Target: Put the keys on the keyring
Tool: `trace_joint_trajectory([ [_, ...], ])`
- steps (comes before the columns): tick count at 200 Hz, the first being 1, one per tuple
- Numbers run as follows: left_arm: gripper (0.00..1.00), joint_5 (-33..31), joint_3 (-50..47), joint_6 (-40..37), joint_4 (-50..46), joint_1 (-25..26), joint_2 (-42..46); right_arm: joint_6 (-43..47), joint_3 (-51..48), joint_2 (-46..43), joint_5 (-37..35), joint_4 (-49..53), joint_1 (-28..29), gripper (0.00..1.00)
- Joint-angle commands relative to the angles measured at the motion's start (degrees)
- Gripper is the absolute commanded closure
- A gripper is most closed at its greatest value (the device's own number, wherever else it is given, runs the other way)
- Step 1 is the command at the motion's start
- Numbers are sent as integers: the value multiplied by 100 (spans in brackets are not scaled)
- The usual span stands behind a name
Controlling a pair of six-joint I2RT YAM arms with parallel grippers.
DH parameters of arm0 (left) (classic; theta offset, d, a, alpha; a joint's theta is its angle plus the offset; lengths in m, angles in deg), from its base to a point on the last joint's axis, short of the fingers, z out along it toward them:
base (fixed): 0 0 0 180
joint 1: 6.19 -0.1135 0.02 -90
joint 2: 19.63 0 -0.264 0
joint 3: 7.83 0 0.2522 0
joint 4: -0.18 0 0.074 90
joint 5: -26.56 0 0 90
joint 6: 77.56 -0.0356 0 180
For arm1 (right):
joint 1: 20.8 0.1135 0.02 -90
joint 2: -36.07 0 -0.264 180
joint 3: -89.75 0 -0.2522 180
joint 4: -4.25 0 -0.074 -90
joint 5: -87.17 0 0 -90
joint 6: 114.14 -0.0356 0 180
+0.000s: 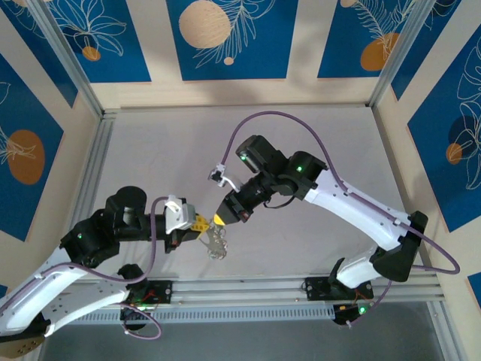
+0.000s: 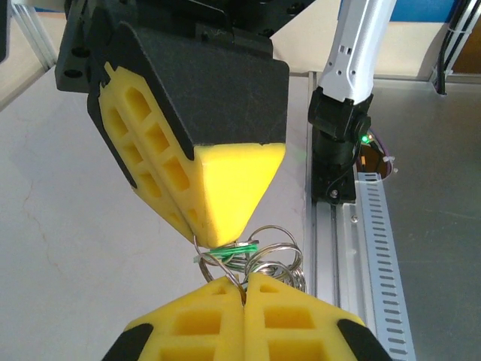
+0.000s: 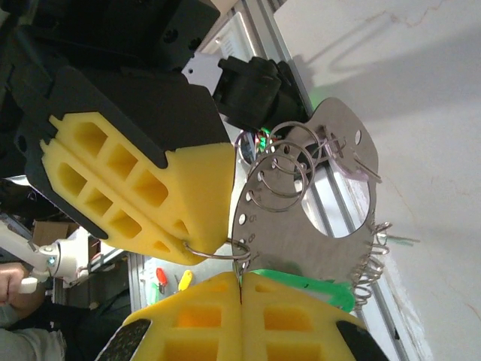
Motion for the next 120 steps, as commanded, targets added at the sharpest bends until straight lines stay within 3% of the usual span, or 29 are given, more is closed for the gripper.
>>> trace_joint_trajectory([
  [1,100,202,339,-275,43,165,-4,31,187,108,-118,189,19,100],
  [120,100,90,537,-468,-151,314,-164,24,346,252,58,445,-7,100],
])
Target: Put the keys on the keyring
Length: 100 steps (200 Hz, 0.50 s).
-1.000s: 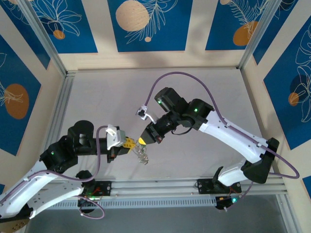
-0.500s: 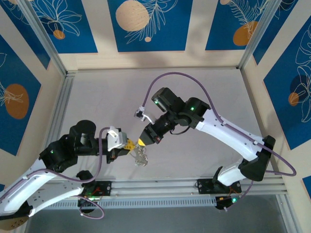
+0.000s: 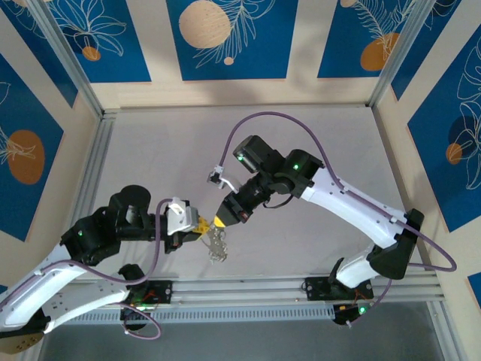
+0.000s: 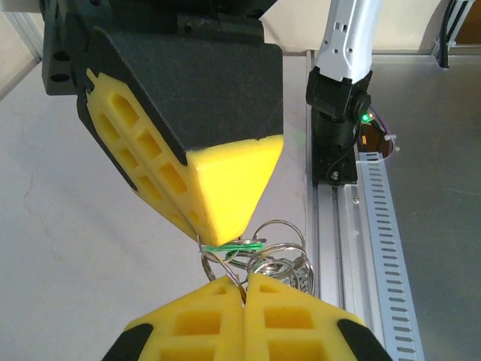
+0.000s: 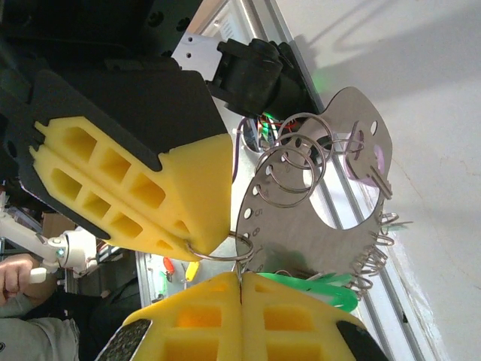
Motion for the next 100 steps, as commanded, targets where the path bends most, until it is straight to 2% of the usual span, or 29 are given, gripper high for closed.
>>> trace_joint_trajectory([
  [1,100,252,299,-177,186,152,31,9,163,107,-6,110,-39,100],
  [100,100,237,426,-319,13,352,-31,-188,109,118,321,4,-200,100],
])
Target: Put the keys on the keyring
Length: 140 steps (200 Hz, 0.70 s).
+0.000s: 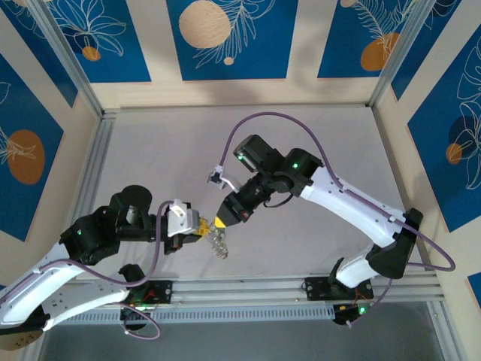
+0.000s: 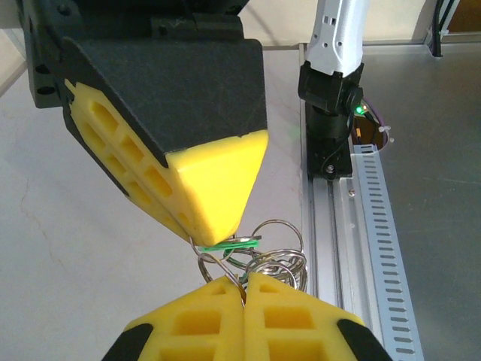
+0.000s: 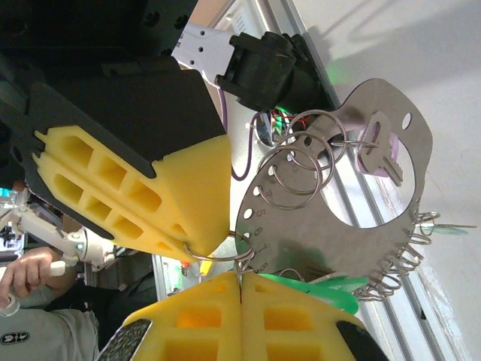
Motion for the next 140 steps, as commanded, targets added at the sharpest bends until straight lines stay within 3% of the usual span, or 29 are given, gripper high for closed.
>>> trace_joint_trajectory([
  [1,100,320,302,-173,152,173,26,-126,109,85,18,-54,-124,100],
  [140,100,121,444,-259,146,397,-53,-139,-50,227,92,-20,-88,100],
])
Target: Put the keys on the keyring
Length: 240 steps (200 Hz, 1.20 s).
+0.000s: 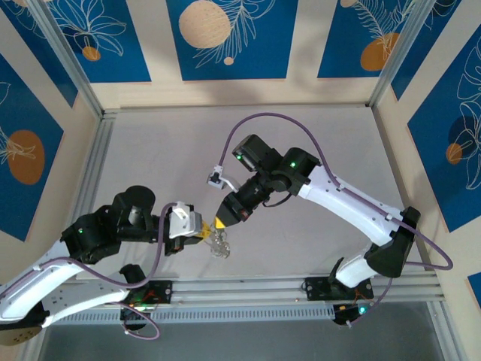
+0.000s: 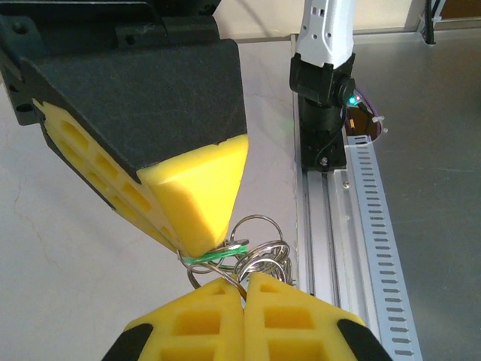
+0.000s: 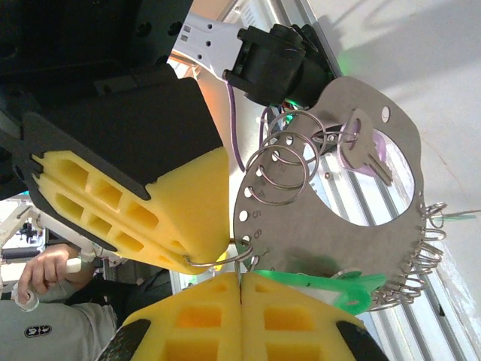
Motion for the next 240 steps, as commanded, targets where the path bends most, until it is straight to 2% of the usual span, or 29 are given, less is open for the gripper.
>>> trace_joint_trajectory([
  [1,100,266,307,-168,291,164,56,-55,-58,146,-123,-59,-59,100],
  [197,100,-126,268,-173,298,251,153,-34,-376,-1,-161,-45,-194,100],
  [240,100,-219,238,-132,310,260,143,-72,-504,-358,-147,-294,-112,100],
])
